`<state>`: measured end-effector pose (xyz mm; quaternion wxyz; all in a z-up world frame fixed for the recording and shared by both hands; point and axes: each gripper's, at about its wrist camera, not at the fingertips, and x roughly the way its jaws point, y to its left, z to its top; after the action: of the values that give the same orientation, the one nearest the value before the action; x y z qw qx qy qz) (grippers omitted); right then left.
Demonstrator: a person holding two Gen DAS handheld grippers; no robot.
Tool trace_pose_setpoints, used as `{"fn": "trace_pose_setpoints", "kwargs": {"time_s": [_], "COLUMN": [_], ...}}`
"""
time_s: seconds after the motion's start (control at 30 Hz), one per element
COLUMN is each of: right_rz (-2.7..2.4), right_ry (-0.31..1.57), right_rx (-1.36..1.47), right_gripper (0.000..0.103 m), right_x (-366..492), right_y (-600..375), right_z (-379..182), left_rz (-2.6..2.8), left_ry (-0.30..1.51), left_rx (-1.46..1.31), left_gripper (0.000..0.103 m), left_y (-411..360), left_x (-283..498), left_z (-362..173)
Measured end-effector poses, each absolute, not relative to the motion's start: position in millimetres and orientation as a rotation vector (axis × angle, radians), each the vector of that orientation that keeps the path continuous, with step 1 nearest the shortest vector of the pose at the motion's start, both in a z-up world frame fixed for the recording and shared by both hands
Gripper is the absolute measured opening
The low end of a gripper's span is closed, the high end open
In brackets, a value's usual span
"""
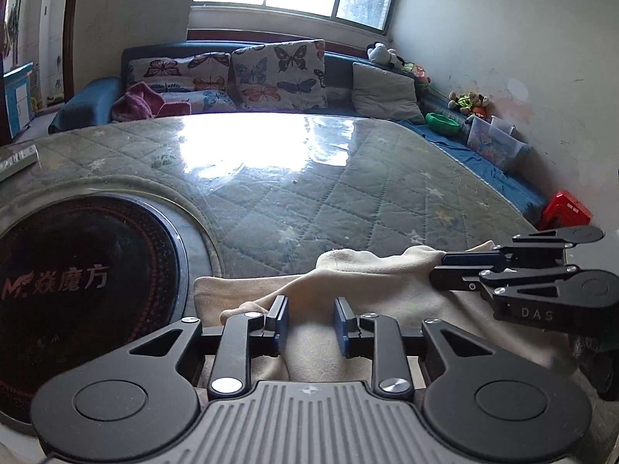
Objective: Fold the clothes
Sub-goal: 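Press and smooth the folded sweatshirt with both grippers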
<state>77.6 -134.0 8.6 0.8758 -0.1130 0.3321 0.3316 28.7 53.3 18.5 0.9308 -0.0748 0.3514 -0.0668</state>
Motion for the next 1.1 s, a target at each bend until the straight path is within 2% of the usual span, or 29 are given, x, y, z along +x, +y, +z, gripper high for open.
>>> {"fn": "trace_pose_setpoints", "kwargs": {"time_s": [0.3,0.6,0.87,1.03,1.1], "right_rz": [0.704,0.745,0.751,0.753,0.754], "right_ry": [0.661,0.624,0.610,0.613,0.623], "right_rx": [-0.220,-0.262,-0.298,-0.270,-0.268], "right_gripper": [0.020,0.032,0.032,0.034,0.034], "right_x": [59,7,-27,-38,-41], "right_y": [-139,-149,-150,-160,-163], "right_z": [22,26,14,13,11], "left_rz": [-0.134,-0.124,-0.113,-0.110,-0.111], "left_ry": [0.714,0.698,0.687,0.678,0.674], "left_rx": [-0.144,-0.126,-0.107,-0.114,-0.114], "left_gripper": [0.054,0.067,0.072,0.079,0.087], "left_y": [45,36,30,29,26], "left_x": [26,21,18,17,16], "left_z": [22,23,21,20,21]}}
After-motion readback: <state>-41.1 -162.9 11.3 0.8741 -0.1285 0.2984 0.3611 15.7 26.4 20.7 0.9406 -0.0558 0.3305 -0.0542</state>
